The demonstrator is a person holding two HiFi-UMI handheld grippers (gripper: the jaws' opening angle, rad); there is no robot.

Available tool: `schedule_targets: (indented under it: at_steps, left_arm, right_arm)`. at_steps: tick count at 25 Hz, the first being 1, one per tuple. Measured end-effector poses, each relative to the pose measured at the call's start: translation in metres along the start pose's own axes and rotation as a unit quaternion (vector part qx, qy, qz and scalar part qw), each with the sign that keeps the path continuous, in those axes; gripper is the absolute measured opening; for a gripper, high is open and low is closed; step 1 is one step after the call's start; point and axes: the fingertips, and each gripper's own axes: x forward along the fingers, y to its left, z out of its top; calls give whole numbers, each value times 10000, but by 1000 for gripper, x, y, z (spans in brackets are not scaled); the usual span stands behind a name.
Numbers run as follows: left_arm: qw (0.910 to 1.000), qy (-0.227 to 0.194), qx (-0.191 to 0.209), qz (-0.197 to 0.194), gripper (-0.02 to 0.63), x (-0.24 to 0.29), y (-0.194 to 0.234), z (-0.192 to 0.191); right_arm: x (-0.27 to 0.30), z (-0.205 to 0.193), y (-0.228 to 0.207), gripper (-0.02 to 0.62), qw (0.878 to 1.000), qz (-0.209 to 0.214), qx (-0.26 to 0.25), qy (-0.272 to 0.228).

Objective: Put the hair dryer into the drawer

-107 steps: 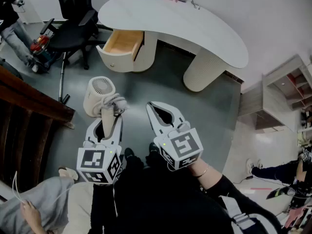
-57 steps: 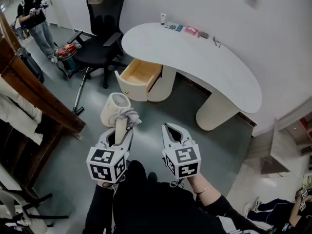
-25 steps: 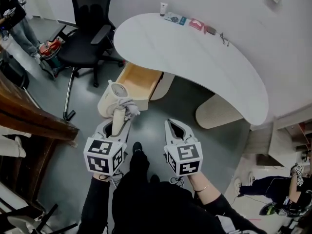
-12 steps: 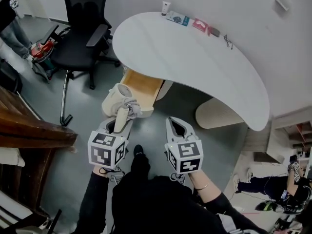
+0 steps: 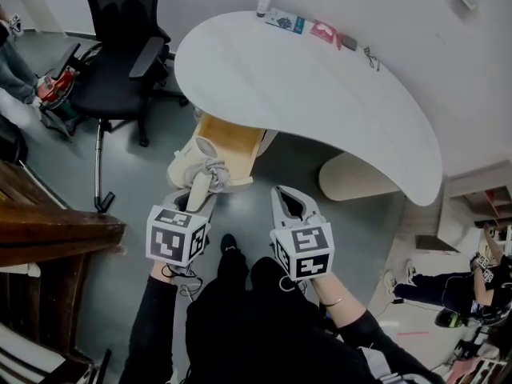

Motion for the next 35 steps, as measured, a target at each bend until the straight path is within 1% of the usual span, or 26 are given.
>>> schedule_targets:
  at_steps: [5, 8, 11, 14, 18, 22, 28, 35]
  left_arm:
    - [9985, 498, 194, -148, 133, 20, 4, -4]
    - [9968, 722, 298, -180, 133, 30, 9, -7]
    - [9943, 990, 293, -274, 133, 42, 12, -10]
    - [9895, 1340, 291, -449, 133, 55, 13, -16]
    - [9804, 1805, 448, -655, 133, 72, 17, -19]
    - [9696, 2216, 474, -928, 133, 87, 17, -20]
    - [9507, 2868, 744, -912, 133, 109, 25, -20]
    - [9307, 3394, 899, -1025, 133, 133, 30, -21]
  right_arm:
    - [8, -3, -2, 2, 10000, -20, 28, 91]
    - [12, -4, -2, 2, 9999, 0, 69, 128]
    - [17, -5, -6, 2, 9998, 12, 102, 172]
    - [26, -7, -13, 2, 9997, 11, 152, 203]
    - [39, -5, -22, 2, 9995, 27, 233, 231]
    - [52, -2, -32, 2, 9992, 44, 299, 277]
    - [71, -4, -49, 2, 9981, 122, 414, 429]
    - [98, -10, -55, 2, 9960, 376, 424, 697]
